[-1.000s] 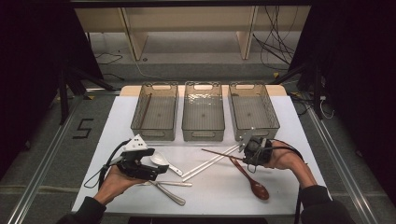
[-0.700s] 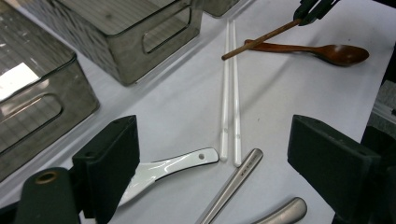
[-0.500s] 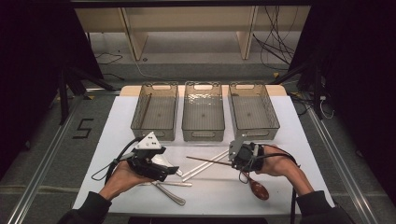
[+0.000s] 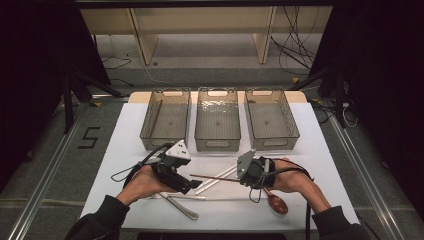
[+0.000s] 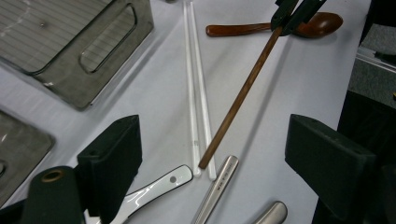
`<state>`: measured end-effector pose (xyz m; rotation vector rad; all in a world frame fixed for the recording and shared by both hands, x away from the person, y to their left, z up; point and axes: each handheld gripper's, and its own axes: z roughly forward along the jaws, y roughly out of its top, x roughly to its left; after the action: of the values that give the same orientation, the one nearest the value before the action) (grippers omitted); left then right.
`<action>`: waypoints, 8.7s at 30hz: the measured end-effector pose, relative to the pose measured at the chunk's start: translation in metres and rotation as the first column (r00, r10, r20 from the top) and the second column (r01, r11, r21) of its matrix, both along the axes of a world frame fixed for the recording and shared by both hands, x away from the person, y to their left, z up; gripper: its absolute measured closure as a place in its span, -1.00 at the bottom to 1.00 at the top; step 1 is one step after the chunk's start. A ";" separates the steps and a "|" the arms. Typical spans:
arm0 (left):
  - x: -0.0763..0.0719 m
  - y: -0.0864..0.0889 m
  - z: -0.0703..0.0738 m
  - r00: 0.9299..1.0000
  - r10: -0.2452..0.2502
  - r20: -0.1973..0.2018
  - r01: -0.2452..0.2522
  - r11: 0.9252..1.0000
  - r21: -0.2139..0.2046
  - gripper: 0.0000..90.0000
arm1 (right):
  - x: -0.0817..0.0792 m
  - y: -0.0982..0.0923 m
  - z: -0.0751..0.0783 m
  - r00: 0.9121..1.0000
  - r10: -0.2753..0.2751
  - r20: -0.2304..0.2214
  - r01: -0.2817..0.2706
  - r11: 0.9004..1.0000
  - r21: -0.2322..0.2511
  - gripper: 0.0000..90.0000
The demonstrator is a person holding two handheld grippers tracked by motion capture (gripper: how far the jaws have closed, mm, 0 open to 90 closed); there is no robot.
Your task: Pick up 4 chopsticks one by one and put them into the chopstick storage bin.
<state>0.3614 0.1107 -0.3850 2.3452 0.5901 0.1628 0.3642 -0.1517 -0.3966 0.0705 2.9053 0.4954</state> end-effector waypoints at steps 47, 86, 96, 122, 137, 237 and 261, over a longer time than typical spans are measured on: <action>-0.007 -0.038 -0.016 0.971 -0.234 -0.056 0.240 0.953 0.187 0.78 | -0.011 0.017 -0.002 0.995 0.100 0.006 -0.100 0.995 0.011 0.89; 0.028 0.033 0.009 0.996 0.083 0.038 -0.084 0.996 0.021 0.89 | 0.000 -0.032 0.009 0.922 -0.382 -0.060 0.380 0.865 0.328 -0.20; 0.043 0.057 0.017 0.978 0.201 0.056 -0.200 0.979 -0.030 0.89 | -0.009 -0.050 0.000 0.864 -0.490 -0.115 0.494 0.781 0.383 -0.26; 0.109 0.084 0.021 0.904 0.426 0.040 -0.422 0.903 -0.076 0.89 | -0.027 -0.061 -0.006 0.850 -0.505 -0.151 0.521 0.760 0.388 -0.30; 0.142 0.097 0.009 0.851 0.525 0.010 -0.523 0.849 -0.074 0.89 | -0.030 -0.061 -0.005 0.855 -0.498 -0.148 0.513 0.765 0.391 -0.30; 0.053 -0.024 -0.029 0.979 0.185 -0.088 -0.176 0.979 0.100 -0.62 | -0.041 -0.070 -0.004 0.836 -0.529 -0.146 0.525 0.695 0.491 -0.32; 0.049 -0.049 -0.058 0.980 0.151 -0.130 -0.116 0.962 0.246 -0.31 | -0.040 -0.068 -0.007 0.839 -0.523 -0.148 0.524 0.703 0.481 -0.32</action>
<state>0.4105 0.0615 -0.4432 2.5640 0.8444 0.1276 0.3238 -0.2192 -0.4034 0.9452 2.4835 1.1111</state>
